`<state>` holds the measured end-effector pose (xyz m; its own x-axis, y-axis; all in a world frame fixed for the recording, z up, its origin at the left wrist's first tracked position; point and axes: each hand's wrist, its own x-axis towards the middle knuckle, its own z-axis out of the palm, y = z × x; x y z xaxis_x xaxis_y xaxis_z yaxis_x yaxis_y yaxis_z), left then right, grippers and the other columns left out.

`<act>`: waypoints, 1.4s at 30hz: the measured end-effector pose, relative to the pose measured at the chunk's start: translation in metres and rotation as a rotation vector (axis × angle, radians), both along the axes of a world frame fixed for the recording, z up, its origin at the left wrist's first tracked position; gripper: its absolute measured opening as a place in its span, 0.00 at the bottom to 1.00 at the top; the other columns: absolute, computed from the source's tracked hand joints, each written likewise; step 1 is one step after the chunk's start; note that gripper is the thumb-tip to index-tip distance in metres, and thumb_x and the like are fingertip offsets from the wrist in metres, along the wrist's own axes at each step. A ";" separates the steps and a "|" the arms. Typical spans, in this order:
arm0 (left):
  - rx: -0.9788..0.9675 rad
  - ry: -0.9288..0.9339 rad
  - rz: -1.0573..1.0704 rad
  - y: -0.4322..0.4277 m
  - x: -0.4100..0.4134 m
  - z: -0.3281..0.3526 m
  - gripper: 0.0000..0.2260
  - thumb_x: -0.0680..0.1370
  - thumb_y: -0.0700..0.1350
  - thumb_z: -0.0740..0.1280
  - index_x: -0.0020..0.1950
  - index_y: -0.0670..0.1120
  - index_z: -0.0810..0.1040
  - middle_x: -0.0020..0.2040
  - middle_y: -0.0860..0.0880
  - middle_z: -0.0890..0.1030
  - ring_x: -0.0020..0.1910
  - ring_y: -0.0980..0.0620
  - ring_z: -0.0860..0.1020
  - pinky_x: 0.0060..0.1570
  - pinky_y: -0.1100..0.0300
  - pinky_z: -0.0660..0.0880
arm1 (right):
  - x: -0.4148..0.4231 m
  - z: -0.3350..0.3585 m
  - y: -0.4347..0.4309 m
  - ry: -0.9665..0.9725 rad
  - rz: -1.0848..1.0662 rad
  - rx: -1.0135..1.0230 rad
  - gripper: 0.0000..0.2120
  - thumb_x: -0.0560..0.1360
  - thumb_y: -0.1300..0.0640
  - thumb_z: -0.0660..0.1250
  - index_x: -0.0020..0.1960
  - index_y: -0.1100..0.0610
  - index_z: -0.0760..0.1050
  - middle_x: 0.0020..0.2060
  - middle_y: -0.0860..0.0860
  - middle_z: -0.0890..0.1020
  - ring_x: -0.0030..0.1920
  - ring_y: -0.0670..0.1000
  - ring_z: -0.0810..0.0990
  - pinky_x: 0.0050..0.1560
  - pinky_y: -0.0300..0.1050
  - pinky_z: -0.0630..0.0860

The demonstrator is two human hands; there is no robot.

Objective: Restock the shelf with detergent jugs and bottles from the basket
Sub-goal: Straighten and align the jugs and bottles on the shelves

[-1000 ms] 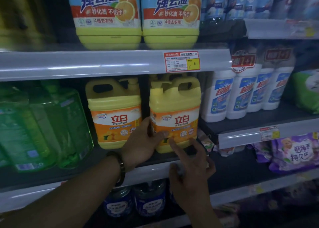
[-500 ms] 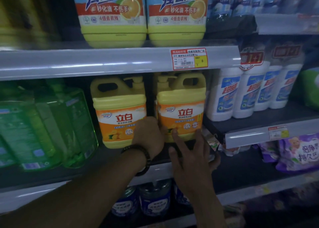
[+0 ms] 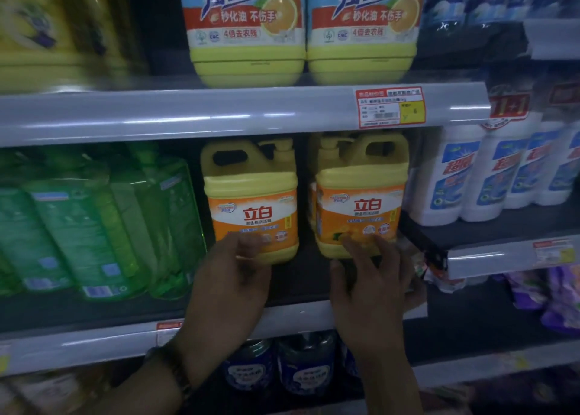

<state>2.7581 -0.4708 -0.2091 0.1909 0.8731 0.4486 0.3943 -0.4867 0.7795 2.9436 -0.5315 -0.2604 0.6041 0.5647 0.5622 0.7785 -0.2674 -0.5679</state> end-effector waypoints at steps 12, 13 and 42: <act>-0.285 -0.280 -0.215 0.025 -0.017 0.023 0.40 0.67 0.43 0.83 0.69 0.58 0.62 0.56 0.63 0.82 0.49 0.74 0.81 0.45 0.73 0.77 | -0.084 0.021 0.028 0.196 0.336 0.038 0.28 0.82 0.50 0.68 0.79 0.43 0.63 0.74 0.45 0.66 0.78 0.50 0.62 0.73 0.58 0.58; -0.289 -0.295 -0.231 0.030 -0.014 0.024 0.38 0.69 0.39 0.82 0.68 0.56 0.63 0.58 0.61 0.81 0.49 0.73 0.81 0.45 0.73 0.78 | -0.084 0.021 0.029 0.200 0.329 0.027 0.29 0.83 0.50 0.68 0.80 0.43 0.63 0.75 0.46 0.65 0.78 0.51 0.61 0.73 0.59 0.58; 0.060 -0.036 -0.161 -0.017 -0.040 -0.007 0.27 0.82 0.44 0.70 0.78 0.62 0.66 0.67 0.58 0.72 0.66 0.63 0.75 0.65 0.66 0.73 | -0.097 0.019 0.031 0.158 0.353 -0.041 0.52 0.72 0.30 0.65 0.86 0.53 0.51 0.73 0.52 0.65 0.72 0.58 0.67 0.72 0.60 0.60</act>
<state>2.7183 -0.4877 -0.2158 0.3092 0.8040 0.5078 0.2795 -0.5873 0.7596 2.8466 -0.5008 -0.2412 0.4460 0.7733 0.4507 0.7307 -0.0238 -0.6823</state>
